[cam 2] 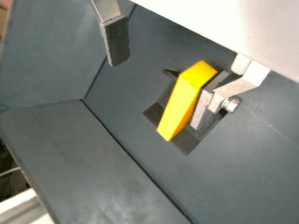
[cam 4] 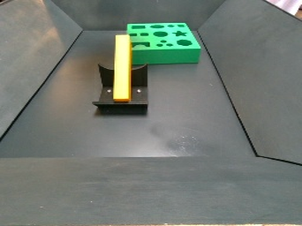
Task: Pick up the rectangle object. Move up. Place the rectangle object on the fixture. Regrasp the rectangle object. Move to above the board. Insert the rectangle object.
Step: Regrasp the rectangle object.
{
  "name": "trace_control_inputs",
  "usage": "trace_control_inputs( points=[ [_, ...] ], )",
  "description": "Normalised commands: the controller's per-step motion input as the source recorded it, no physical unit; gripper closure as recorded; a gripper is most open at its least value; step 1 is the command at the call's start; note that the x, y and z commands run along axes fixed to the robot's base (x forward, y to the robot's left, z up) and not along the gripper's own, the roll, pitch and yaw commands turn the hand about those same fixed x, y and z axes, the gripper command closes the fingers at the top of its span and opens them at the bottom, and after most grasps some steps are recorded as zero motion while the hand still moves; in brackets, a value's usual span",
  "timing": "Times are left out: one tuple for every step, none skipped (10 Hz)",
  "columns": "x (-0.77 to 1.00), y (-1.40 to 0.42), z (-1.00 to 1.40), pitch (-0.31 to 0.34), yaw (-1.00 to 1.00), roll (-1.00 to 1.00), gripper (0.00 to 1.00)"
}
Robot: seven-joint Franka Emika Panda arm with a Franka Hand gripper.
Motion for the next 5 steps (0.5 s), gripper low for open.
trace_control_inputs(
  points=[
    [0.06,0.04,-1.00,-0.141,0.11,0.10,0.00],
    [0.06,0.04,-1.00,-0.152,0.06,0.08,0.00],
    [0.07,0.04,-1.00,-0.158,0.04,0.08,0.00],
    [0.07,0.04,-1.00,-0.152,-0.01,0.08,0.00],
    [0.07,0.03,-1.00,-0.140,-0.04,0.08,0.00]
  ],
)
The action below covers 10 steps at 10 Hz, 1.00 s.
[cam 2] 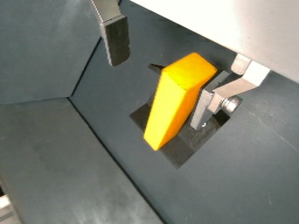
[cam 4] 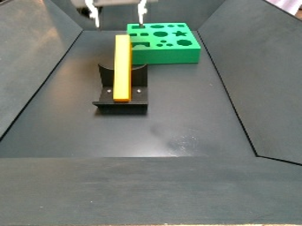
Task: Pick up the rectangle object. Move up. Place the rectangle object on the fixture. Regrasp the rectangle object. Move to above the board. Insert the rectangle object.
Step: Regrasp the rectangle object, then move to above the board.
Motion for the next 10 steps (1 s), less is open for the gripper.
trace_control_inputs(
  points=[
    [0.07,0.03,-1.00,-0.123,-0.06,0.07,0.00],
    [0.07,0.03,-0.86,-0.093,-0.08,0.06,0.00],
    [0.06,0.02,-0.69,-0.070,-0.08,0.06,0.00],
    [0.05,0.01,-0.51,-0.045,-0.08,0.06,0.00],
    [0.05,0.01,-0.28,-0.018,-0.07,0.06,0.00],
    [0.00,0.00,0.00,0.000,0.00,0.00,1.00],
    [0.11,0.01,1.00,-0.047,0.24,-0.32,1.00],
    [0.11,0.01,1.00,-0.047,0.24,-0.32,1.00],
    [0.11,0.01,1.00,-0.064,0.16,-0.25,1.00],
    [0.10,0.01,1.00,-0.088,0.11,-0.17,1.00]
  ],
)
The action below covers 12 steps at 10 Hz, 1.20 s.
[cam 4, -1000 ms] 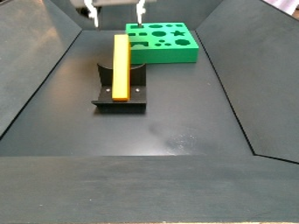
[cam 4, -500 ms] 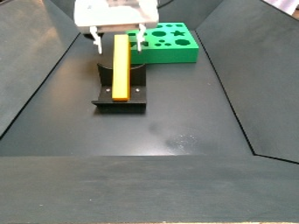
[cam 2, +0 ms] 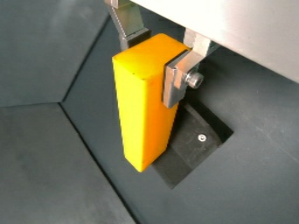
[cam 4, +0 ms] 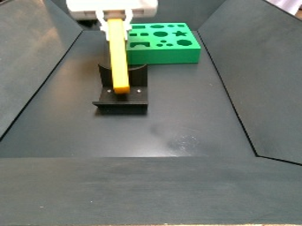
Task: Pick up the rectangle object. Move up. Place the rectangle object on the fixture. Regrasp the rectangle object. Move to above the board. Insert the rectangle object.
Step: Move to above the board.
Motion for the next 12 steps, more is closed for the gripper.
trace_control_inputs(
  points=[
    [0.10,0.01,1.00,-0.090,0.06,-0.10,1.00],
    [0.09,0.01,1.00,-0.081,0.04,-0.07,1.00],
    [0.09,0.01,1.00,-0.047,-0.02,-0.04,1.00],
    [0.08,0.01,1.00,-0.021,-0.04,-0.03,1.00],
    [0.08,0.01,1.00,0.009,-0.05,-0.03,1.00],
    [0.08,0.00,1.00,0.030,-0.05,-0.03,1.00],
    [0.07,0.00,1.00,0.080,-0.04,-0.03,1.00],
    [0.07,0.00,1.00,0.107,-0.02,-0.03,1.00],
    [0.07,0.00,1.00,0.133,-0.01,-0.03,1.00],
    [0.07,-0.01,1.00,0.163,0.02,-0.03,1.00],
    [0.07,-0.01,1.00,0.177,0.04,-0.03,1.00],
    [0.07,-0.02,1.00,0.185,0.06,-0.03,1.00]
  ],
)
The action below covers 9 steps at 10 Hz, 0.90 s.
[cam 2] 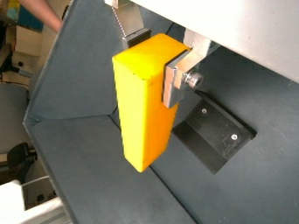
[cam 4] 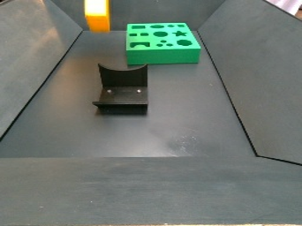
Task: Pick up the rectangle object. Move up. Place the rectangle object on the fixture. Regrasp the rectangle object. Move to above the board. Insert the rectangle object.
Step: Move to above the board.
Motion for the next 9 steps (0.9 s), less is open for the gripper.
trace_control_inputs(
  points=[
    [0.08,-0.02,1.00,0.183,0.09,-0.03,1.00],
    [0.08,-0.02,1.00,0.167,0.11,-0.03,1.00],
    [0.07,-0.03,0.93,0.149,0.12,-0.03,1.00],
    [0.06,-0.02,0.83,0.135,0.13,-0.04,1.00],
    [0.04,-0.02,0.57,0.116,0.13,-0.04,1.00],
    [0.04,-0.02,0.46,0.107,0.13,-0.04,1.00],
    [0.03,-0.02,0.25,0.095,0.12,-0.04,1.00],
    [-0.77,-1.00,-0.11,-0.019,-0.18,-1.00,1.00],
    [-0.78,-1.00,-0.12,-0.034,-0.18,-1.00,1.00]
  ],
)
